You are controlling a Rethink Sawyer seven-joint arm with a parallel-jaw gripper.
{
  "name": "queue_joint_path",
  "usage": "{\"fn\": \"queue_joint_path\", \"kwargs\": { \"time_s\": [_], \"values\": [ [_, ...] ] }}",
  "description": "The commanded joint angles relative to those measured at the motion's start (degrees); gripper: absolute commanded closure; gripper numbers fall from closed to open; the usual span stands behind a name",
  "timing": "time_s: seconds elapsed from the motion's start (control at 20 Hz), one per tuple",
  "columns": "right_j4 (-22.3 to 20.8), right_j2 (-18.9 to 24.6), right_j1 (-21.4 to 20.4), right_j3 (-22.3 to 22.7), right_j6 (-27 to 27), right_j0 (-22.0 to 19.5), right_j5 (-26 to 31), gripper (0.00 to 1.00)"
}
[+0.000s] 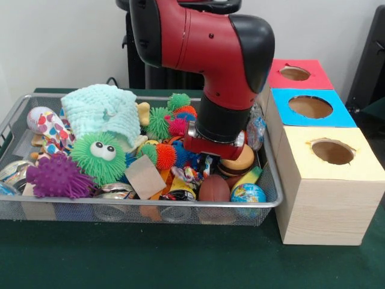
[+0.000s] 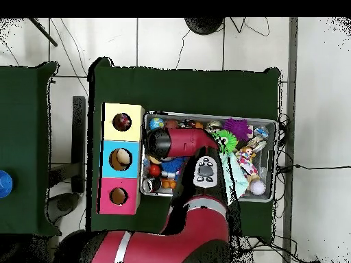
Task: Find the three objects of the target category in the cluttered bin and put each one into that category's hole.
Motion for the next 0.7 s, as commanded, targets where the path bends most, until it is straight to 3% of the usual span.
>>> {"fn": "queue_joint_path", "kwargs": {
  "time_s": [0.05, 0.35, 0.7],
  "values": [
    [3.7, 0.6, -8.2, 3.3, 9.5, 0.9, 7.2, 1.00],
    [7.4, 2.1, -13.8, 6.9, 10.2, 1.3, 11.0, 1.00],
    [8.1, 0.6, -16.3, 4.4, 9.7, 2.6, 13.7, 1.00]
  ]
}}
